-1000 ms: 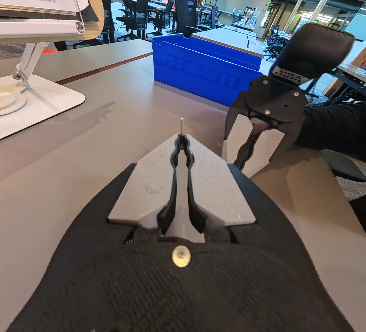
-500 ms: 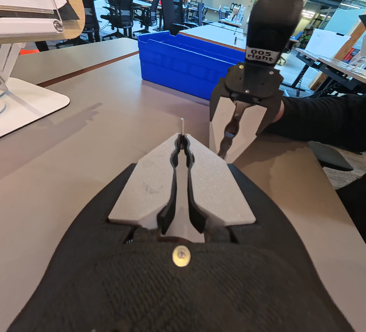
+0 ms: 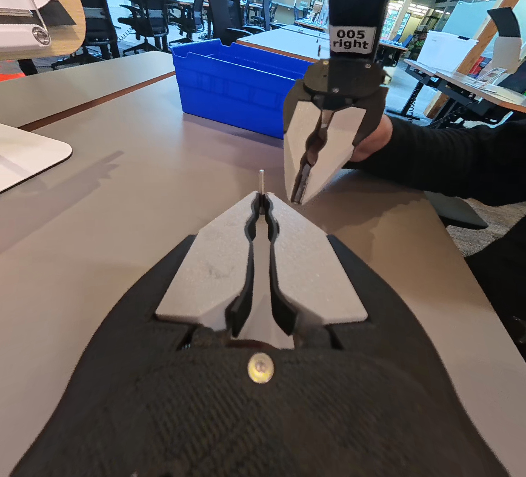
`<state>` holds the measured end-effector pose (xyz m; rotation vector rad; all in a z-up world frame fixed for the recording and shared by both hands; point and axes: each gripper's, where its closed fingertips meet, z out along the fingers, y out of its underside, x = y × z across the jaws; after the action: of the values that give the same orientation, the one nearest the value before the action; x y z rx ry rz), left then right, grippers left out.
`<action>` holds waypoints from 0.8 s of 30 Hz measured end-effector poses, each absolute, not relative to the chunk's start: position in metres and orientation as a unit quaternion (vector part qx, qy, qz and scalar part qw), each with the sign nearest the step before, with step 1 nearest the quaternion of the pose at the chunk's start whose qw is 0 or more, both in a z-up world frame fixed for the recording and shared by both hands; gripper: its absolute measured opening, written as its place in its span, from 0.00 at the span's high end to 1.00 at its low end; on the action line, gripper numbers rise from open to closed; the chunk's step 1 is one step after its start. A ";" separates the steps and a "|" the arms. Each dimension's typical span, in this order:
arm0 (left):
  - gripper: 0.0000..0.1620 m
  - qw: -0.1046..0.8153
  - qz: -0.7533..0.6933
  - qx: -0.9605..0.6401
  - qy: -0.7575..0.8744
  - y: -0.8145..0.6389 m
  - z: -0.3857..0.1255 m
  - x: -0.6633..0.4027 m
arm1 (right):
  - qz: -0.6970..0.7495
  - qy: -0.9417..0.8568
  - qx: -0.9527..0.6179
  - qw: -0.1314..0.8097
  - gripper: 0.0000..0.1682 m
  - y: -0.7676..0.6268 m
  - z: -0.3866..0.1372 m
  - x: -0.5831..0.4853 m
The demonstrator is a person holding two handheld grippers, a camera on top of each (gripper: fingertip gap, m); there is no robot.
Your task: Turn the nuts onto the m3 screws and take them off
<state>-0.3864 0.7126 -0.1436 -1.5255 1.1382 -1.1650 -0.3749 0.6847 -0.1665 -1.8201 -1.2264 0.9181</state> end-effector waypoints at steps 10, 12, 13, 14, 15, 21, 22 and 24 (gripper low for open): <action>1.00 0.419 -0.474 -0.603 0.486 0.698 -0.147 -0.380 | 0.392 -0.455 -0.696 0.393 0.99 0.691 -0.133 -0.368; 1.00 0.417 -0.479 -0.600 0.486 0.697 -0.146 -0.379 | 0.398 -0.455 -0.692 0.395 0.99 0.692 -0.125 -0.368; 1.00 0.417 -0.485 -0.598 0.483 0.696 -0.145 -0.379 | 0.400 -0.457 -0.690 0.394 0.99 0.692 -0.122 -0.369; 1.00 0.416 -0.495 -0.595 0.477 0.695 -0.142 -0.378 | 0.402 -0.459 -0.688 0.393 0.99 0.692 -0.119 -0.370; 1.00 0.415 -0.510 -0.590 0.469 0.693 -0.139 -0.376 | 0.403 -0.461 -0.686 0.393 0.99 0.692 -0.116 -0.371; 1.00 0.397 -0.575 -0.572 0.429 0.687 -0.126 -0.370 | 0.413 -0.473 -0.679 0.381 1.00 0.699 -0.090 -0.377; 1.00 0.397 -0.573 -0.575 0.429 0.687 -0.127 -0.369 | 0.406 -0.475 -0.681 0.381 1.00 0.701 -0.090 -0.376; 1.00 0.399 -0.563 -0.584 0.426 0.689 -0.129 -0.368 | 0.400 -0.477 -0.685 0.379 1.00 0.704 -0.091 -0.377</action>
<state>-0.3675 0.6890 -0.1292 -1.4788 1.0791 -1.4259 -0.3766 0.7043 -0.0914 -1.7496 -1.2194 1.0207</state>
